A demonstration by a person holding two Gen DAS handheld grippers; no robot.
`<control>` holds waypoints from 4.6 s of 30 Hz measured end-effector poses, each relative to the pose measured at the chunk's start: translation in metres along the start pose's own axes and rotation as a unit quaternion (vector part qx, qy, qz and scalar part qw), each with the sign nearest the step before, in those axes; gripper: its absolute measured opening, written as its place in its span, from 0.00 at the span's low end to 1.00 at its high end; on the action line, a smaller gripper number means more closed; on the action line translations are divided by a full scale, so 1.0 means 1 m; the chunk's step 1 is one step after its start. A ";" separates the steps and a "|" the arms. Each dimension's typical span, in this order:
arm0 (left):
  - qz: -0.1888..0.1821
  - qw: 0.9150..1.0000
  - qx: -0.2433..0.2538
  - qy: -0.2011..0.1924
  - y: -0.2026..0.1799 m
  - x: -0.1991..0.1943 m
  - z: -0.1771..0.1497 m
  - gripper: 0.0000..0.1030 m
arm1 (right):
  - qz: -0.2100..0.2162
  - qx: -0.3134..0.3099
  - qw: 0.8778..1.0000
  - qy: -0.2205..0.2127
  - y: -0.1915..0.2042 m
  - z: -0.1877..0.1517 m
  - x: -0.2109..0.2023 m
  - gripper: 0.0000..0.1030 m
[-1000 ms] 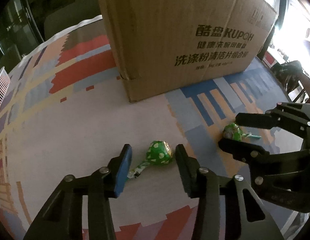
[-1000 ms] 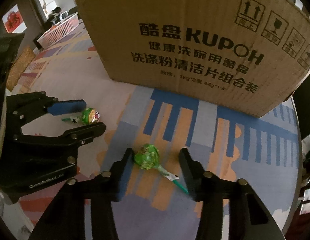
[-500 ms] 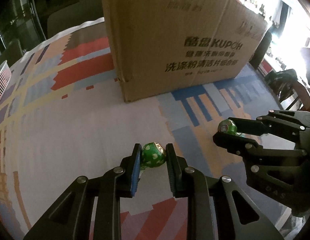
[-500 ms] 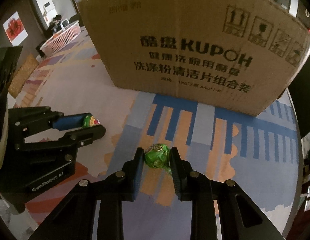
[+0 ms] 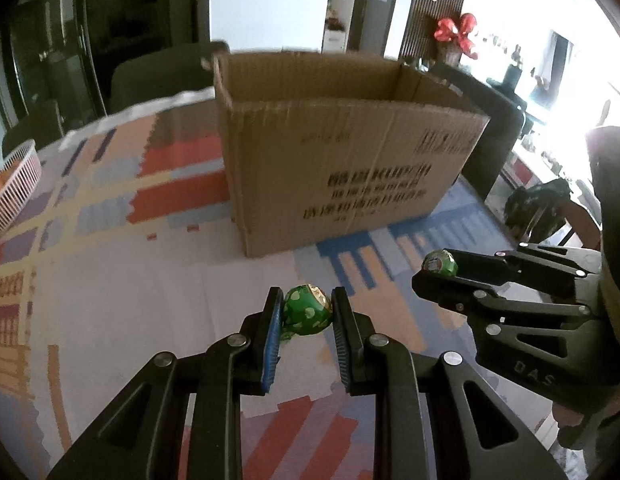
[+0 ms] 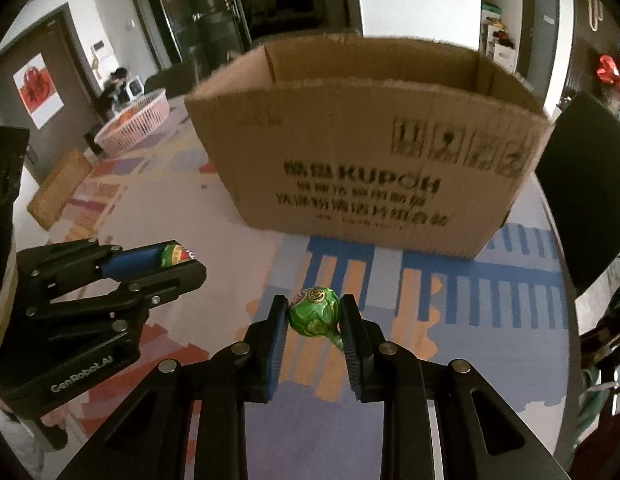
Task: Organize snacks
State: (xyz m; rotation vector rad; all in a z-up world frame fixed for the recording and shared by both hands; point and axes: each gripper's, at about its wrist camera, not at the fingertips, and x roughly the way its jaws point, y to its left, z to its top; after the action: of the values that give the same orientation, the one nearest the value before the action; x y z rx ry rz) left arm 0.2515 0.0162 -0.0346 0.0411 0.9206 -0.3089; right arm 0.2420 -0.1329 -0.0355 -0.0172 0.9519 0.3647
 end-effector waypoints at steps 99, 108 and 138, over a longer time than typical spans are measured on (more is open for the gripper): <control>0.080 0.975 0.007 -0.206 -0.052 -0.156 0.030 0.72 | -0.087 0.004 0.970 -0.227 -0.003 0.019 -0.184 0.79; 0.090 0.972 -0.001 -0.219 -0.058 -0.175 -0.003 0.86 | -0.126 -0.002 0.960 -0.252 0.007 -0.015 -0.210 0.82; 0.118 0.960 0.006 -0.253 -0.073 -0.206 -0.032 0.98 | -0.131 -0.018 0.956 -0.263 0.019 -0.049 -0.237 0.85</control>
State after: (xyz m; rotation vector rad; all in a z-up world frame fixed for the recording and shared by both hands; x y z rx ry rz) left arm 0.0903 0.0025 0.1150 0.0794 0.3993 -0.0918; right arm 0.0732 -0.1938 0.1281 -0.0759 0.4062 0.1276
